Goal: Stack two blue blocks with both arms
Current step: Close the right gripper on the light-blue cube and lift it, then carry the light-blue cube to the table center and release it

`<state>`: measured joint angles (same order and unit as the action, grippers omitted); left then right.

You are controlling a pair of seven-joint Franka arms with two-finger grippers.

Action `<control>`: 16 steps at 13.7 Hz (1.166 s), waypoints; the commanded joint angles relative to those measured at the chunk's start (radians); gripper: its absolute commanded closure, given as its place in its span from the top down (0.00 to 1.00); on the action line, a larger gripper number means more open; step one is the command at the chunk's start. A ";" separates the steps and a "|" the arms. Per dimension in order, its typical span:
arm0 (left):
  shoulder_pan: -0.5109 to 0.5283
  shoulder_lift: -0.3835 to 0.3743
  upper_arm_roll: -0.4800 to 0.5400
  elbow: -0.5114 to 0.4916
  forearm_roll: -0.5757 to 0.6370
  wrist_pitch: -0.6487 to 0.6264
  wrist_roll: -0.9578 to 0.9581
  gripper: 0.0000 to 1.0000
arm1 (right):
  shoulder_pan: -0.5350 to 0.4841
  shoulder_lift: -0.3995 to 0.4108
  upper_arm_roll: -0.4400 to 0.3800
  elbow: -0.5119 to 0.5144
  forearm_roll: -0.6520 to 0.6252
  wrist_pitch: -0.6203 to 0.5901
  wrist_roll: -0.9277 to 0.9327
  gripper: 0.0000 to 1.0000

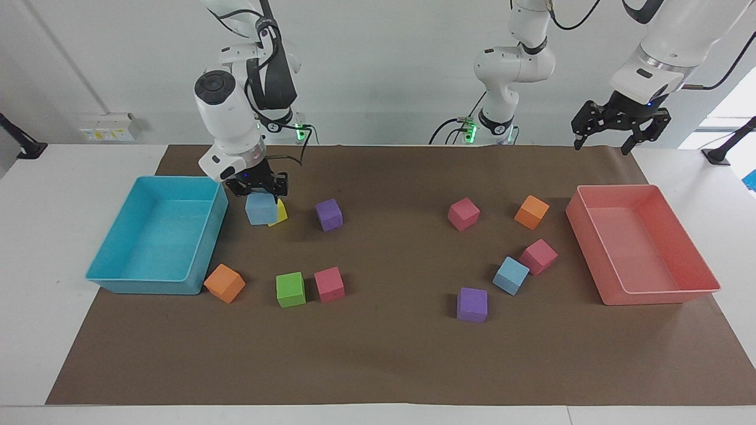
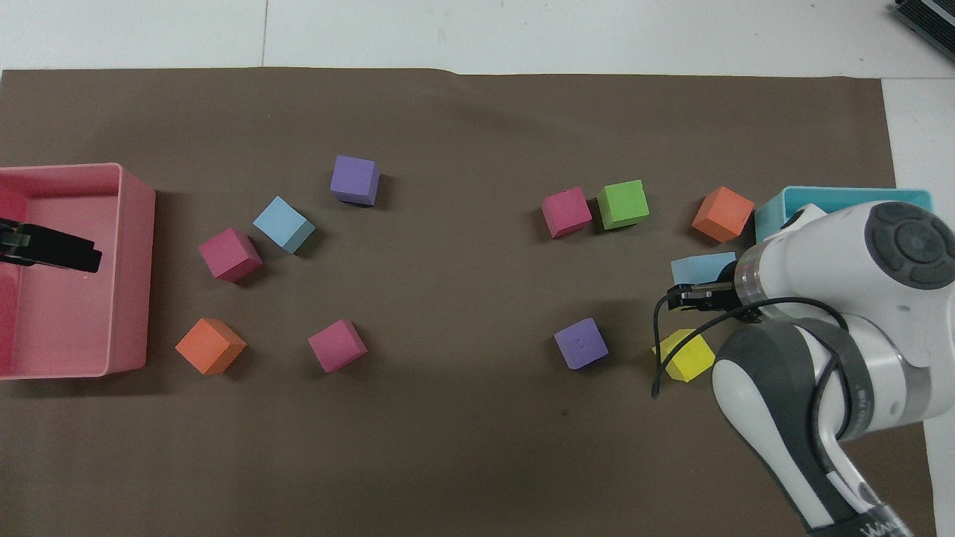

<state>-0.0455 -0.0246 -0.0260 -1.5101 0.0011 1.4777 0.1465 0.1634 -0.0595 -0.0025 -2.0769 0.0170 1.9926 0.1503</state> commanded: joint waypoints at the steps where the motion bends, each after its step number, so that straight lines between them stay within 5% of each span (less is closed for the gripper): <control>1: -0.005 -0.014 0.001 -0.006 0.004 -0.017 0.001 1.00 | 0.011 0.078 0.013 0.137 0.017 -0.069 -0.014 0.00; 5: -0.007 -0.014 0.001 -0.007 0.004 -0.017 0.001 1.00 | 0.109 0.217 0.013 0.355 0.004 -0.144 0.125 0.00; 16: -0.005 -0.014 0.001 -0.006 0.004 -0.014 0.001 1.00 | 0.350 0.538 0.012 0.655 -0.005 -0.130 0.460 0.00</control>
<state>-0.0460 -0.0246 -0.0268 -1.5103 0.0011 1.4763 0.1464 0.4766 0.3846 0.0117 -1.5266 0.0167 1.8733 0.5533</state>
